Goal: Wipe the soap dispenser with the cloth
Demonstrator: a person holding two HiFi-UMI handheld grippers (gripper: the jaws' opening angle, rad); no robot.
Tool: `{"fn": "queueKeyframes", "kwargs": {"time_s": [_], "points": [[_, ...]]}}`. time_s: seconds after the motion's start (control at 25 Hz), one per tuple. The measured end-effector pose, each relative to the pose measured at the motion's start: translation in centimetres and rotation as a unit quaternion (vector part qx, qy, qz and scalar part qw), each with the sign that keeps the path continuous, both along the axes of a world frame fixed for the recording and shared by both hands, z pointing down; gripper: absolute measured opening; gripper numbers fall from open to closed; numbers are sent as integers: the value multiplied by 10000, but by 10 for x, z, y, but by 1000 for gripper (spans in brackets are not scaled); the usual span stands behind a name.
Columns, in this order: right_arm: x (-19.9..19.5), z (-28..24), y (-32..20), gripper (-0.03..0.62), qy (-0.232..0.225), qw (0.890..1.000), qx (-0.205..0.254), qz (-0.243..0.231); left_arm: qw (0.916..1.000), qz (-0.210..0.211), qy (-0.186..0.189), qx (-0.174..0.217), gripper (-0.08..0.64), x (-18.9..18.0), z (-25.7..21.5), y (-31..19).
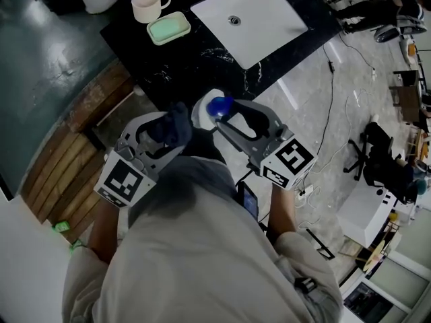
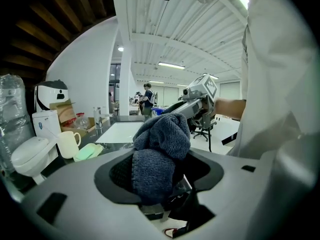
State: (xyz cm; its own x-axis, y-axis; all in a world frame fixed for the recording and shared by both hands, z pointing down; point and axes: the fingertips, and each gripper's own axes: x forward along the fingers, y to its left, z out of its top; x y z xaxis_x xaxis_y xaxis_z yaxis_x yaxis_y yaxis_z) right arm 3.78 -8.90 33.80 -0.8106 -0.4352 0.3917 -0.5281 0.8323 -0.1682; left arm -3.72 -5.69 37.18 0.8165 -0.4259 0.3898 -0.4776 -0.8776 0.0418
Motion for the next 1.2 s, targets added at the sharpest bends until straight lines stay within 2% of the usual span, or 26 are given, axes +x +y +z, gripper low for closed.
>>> {"fn": "queueKeyframes", "kwargs": {"time_s": [0.08, 0.24, 0.32, 0.44, 0.6, 0.76, 0.92, 1.2], "points": [[1, 0, 5, 164, 70, 10000, 37, 16, 10000, 2, 79, 57, 249, 1, -4, 0], [6, -3, 12, 36, 56, 9998, 94, 141, 9989, -194, 432, 25, 249, 2, -11, -4], [8, -9, 14, 4, -10, 9997, 132, 189, 9978, -267, 612, -51, 249, 1, -19, -7], [12, -24, 14, 2, -113, 9982, 468, 346, 9967, -319, 733, -154, 249, 0, -24, -10], [15, -47, 15, 0, -457, 9933, 937, 505, 9964, -375, 756, -90, 249, -2, -26, -15], [16, -53, 14, 0, -389, 9898, 1199, 669, 9926, -534, 1080, -126, 249, -2, -33, -21], [18, -58, 18, -2, -454, 9881, 1268, 748, 9878, -708, 1380, -144, 249, 1, -38, -24], [20, -62, 23, 0, -531, 9861, 1395, 726, 9844, -752, 1584, -160, 249, -4, -57, -32]]}}
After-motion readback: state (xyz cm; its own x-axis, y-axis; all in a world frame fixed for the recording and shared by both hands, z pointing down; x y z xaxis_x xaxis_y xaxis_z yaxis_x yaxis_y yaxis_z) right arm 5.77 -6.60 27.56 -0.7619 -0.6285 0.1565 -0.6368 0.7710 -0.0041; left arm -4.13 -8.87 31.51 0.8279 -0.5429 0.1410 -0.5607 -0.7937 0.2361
